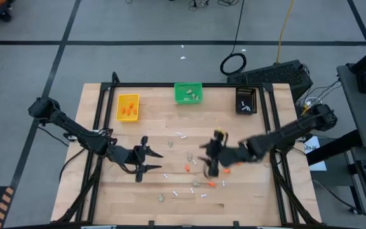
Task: Sort Halloween decoration
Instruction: Put the white bone toy into the black bin
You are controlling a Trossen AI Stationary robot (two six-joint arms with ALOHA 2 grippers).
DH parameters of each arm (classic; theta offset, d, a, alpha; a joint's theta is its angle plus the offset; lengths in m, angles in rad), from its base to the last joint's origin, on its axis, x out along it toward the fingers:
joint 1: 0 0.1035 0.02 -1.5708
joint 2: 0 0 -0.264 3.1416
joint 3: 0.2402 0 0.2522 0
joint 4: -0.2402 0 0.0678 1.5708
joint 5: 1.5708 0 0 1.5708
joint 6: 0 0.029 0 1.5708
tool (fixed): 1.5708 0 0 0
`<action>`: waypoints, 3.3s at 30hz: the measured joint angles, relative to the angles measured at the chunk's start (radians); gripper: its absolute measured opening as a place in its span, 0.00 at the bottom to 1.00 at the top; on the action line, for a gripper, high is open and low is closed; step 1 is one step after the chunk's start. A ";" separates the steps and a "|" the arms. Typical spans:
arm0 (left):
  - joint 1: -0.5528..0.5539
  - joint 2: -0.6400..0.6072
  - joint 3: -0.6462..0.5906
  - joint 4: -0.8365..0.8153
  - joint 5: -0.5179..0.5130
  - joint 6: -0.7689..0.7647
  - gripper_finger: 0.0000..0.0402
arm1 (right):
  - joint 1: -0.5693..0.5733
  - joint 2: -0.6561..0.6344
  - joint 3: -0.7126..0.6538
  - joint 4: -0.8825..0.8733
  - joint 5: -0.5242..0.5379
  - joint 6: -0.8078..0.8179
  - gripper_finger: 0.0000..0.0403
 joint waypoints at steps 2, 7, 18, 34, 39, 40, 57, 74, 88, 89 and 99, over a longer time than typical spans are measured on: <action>0.000 0.000 0.015 0.008 0.000 -0.001 0.46 | 0.065 0.013 -0.032 0.063 0.021 0.017 0.49; 0.000 0.000 0.080 -0.017 0.055 0.017 0.46 | 0.164 0.061 -0.070 0.095 0.063 0.026 0.49; -0.020 0.042 0.174 -0.267 -0.002 -0.078 0.46 | 0.176 0.092 -0.072 0.102 0.065 -0.006 0.49; -0.070 0.225 0.186 -0.272 -0.079 -0.244 0.46 | 0.170 0.092 -0.072 0.102 0.067 0.045 0.49; -0.078 0.261 0.220 -0.321 -0.087 -0.417 0.46 | 0.170 0.092 -0.072 0.102 0.067 0.053 0.49; -0.078 0.269 0.227 -0.332 -0.087 -0.476 0.46 | 0.170 0.092 -0.072 0.102 0.067 0.053 0.49; -0.057 0.353 0.687 -1.004 -0.004 -0.692 0.46 | 0.169 0.092 -0.071 0.101 0.090 0.026 0.49; 0.000 0.644 0.864 -1.195 0.158 -0.869 0.46 | 0.124 0.092 -0.071 0.093 0.194 -0.019 0.49; 0.004 0.676 0.864 -1.193 0.078 -1.094 0.76 | 0.166 0.092 -0.071 0.082 0.188 0.030 0.49; -0.001 0.684 0.864 -1.191 0.070 -1.095 0.79 | 0.169 0.092 -0.071 0.089 0.188 0.031 0.49; -0.040 0.775 0.864 -1.145 0.068 -1.074 0.85 | 0.237 0.092 -0.071 0.076 0.186 0.112 0.49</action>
